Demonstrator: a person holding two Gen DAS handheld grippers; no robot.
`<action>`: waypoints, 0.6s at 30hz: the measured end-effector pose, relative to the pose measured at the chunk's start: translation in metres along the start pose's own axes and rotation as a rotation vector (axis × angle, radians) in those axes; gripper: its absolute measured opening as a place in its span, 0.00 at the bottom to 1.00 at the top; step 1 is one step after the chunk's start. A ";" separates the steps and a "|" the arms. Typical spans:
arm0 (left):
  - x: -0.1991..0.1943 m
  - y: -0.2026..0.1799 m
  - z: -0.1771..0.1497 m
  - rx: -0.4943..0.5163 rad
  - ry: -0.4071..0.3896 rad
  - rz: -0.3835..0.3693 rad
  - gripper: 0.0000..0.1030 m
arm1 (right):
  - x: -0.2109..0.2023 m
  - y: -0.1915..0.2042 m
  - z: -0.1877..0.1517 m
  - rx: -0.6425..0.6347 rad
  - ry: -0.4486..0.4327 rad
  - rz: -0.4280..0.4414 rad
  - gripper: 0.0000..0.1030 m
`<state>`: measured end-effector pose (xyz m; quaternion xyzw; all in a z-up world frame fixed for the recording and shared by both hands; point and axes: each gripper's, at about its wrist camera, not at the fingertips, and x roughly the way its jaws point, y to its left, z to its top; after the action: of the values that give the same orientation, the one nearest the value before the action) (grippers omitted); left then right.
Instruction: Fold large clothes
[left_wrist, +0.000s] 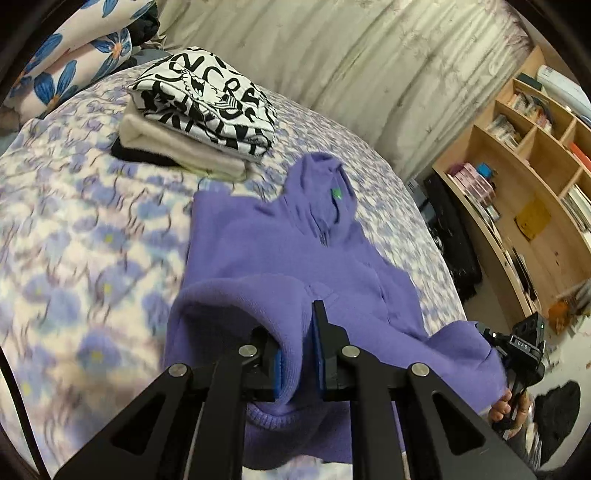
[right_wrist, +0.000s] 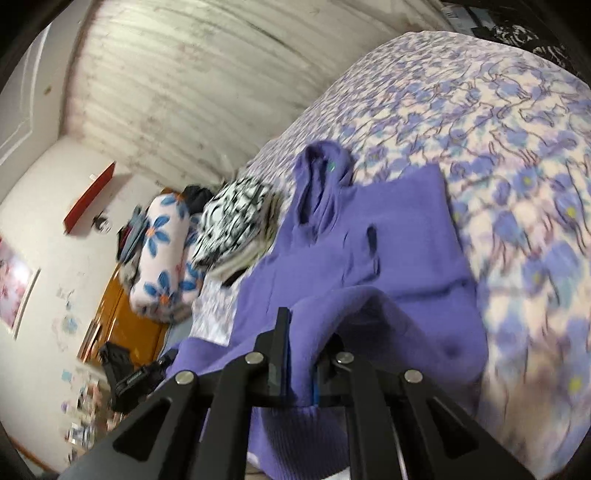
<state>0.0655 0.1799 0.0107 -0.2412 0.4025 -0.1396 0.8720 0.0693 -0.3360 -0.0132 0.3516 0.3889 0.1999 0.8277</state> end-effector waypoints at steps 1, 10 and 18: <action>0.009 0.002 0.008 -0.005 0.003 0.000 0.12 | 0.009 -0.004 0.009 0.019 -0.005 -0.016 0.10; 0.097 0.036 0.071 -0.134 0.094 0.048 0.77 | 0.074 -0.038 0.052 0.184 0.003 -0.095 0.62; 0.124 0.053 0.089 -0.187 0.094 0.035 0.88 | 0.100 -0.030 0.060 0.104 0.056 -0.113 0.91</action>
<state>0.2157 0.1981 -0.0464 -0.3077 0.4585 -0.0972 0.8281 0.1799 -0.3218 -0.0586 0.3661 0.4409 0.1421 0.8071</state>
